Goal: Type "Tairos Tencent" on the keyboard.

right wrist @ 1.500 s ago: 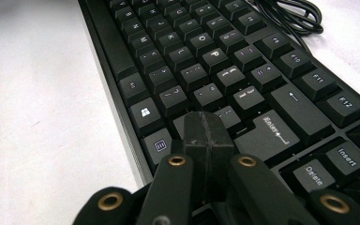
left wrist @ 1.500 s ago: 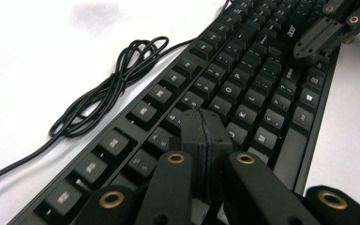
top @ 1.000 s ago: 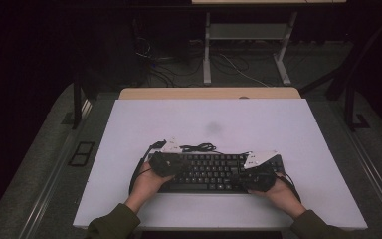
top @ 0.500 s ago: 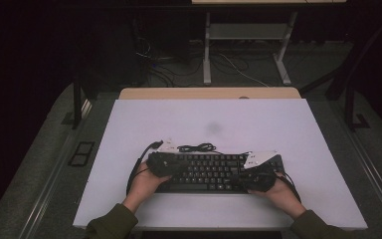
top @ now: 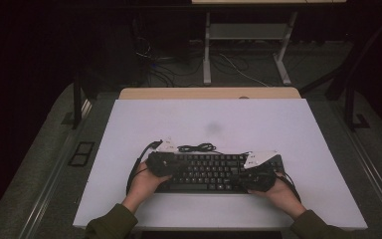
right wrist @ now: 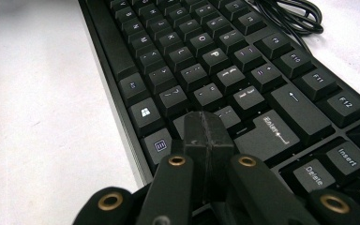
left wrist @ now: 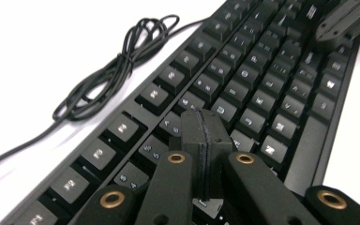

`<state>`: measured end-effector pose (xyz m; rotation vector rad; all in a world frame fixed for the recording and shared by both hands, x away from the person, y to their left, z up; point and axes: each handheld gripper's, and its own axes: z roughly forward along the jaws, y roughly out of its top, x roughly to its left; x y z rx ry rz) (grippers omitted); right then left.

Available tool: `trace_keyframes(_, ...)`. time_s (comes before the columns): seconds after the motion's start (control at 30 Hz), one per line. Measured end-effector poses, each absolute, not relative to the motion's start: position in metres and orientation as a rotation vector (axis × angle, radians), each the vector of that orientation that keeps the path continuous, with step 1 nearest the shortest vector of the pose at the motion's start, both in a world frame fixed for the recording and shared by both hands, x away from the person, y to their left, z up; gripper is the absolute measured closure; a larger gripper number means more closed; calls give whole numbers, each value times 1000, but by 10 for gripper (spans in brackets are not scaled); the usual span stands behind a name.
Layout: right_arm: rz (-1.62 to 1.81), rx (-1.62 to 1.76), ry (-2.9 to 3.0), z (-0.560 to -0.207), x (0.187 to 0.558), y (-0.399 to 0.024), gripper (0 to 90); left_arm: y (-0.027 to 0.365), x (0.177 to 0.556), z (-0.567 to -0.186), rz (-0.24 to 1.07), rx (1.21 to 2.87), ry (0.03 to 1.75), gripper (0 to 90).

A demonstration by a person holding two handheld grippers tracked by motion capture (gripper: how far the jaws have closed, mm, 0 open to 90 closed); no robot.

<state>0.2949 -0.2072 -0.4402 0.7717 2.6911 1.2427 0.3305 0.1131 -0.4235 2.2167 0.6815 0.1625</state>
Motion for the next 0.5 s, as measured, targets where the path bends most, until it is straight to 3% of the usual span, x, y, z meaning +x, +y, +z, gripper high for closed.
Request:
trace_keyframes(0.3,1243,772,2691,-440,295,-207,892,118,330,-421,149,2165,702,885)
trace_keyframes(0.5,1244,770,2691,-440,295,-207,892,126,327,-416,137,2118,707,775)
